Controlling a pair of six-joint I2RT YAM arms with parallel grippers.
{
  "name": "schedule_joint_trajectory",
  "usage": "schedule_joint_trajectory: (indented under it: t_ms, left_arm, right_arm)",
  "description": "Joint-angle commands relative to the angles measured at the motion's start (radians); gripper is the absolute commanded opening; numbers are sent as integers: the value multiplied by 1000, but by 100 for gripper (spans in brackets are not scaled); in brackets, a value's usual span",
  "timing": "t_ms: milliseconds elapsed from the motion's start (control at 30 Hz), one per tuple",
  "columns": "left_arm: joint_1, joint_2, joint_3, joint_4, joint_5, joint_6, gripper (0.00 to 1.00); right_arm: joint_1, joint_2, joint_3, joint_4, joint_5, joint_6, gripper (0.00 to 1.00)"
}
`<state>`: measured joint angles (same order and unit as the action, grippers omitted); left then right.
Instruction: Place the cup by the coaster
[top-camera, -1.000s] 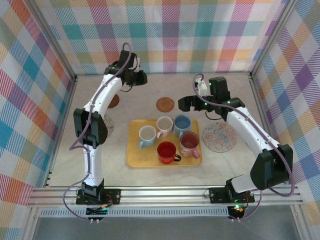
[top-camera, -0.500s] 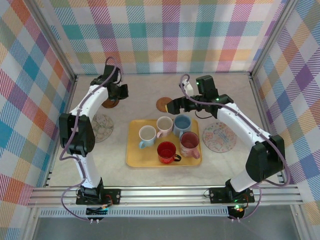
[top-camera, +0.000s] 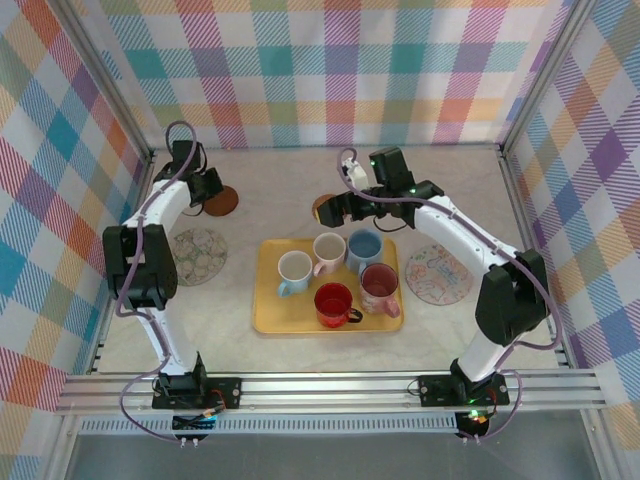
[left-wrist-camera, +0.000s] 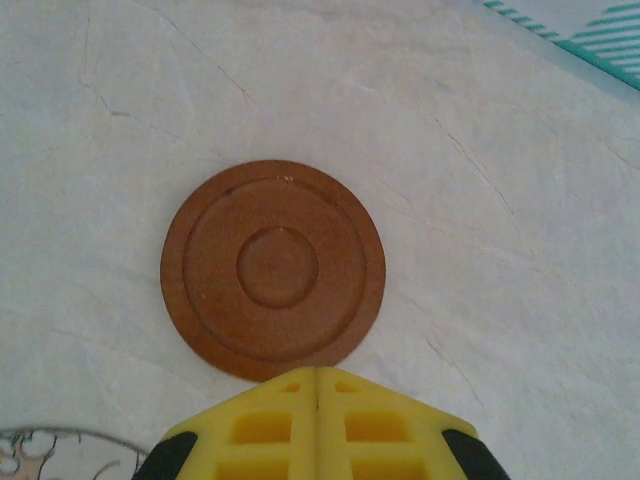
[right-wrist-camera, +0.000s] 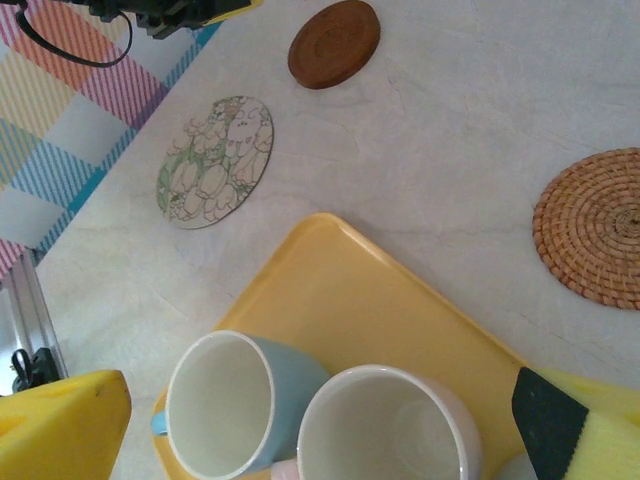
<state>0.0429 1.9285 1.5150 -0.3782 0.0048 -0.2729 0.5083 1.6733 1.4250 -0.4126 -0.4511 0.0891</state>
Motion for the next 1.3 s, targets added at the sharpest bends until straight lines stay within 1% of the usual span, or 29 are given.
schedule_joint_trajectory:
  t_ms: [0,67,300,333,467,567,700,800,900,1067,1267]
  left_arm:
    - [13,68,22,86,-25,4,0]
    - [14,112,56,84,-23,13,0]
    - [17,226,131,91,-48,24,0]
    - [17,239,138,126,-48,25,0]
    - [17,272,145,149,-34,18,0]
    - [16,292,145,148,-43,15,0]
    - [17,314,149,137,-27,8,0]
    - [17,325,156,111,-14,3,0]
    - [17,335,177,32,-16,13,0]
    - [16,351,180,-11,9,32,0]
    - [12,367,177,-53,56,42,0]
  right_arm:
    - [9,13,55,-49,59,-52,99]
    - [9,18,66,-63,88,-64,99]
    - [10,35,84,-73,127,-81,99]
    - [9,38,86,-71,130,-84,99]
    - [12,45,101,-88,160,-95,99]
    - [12,50,104,-92,174,-107,99]
    - [12,64,121,-104,172,-110,99]
    - [12,77,135,-110,171,-115,99]
    - [12,88,163,-128,189,-135,99]
    - [12,97,187,-138,202,-152,99]
    - [12,93,174,-130,190,-133,99]
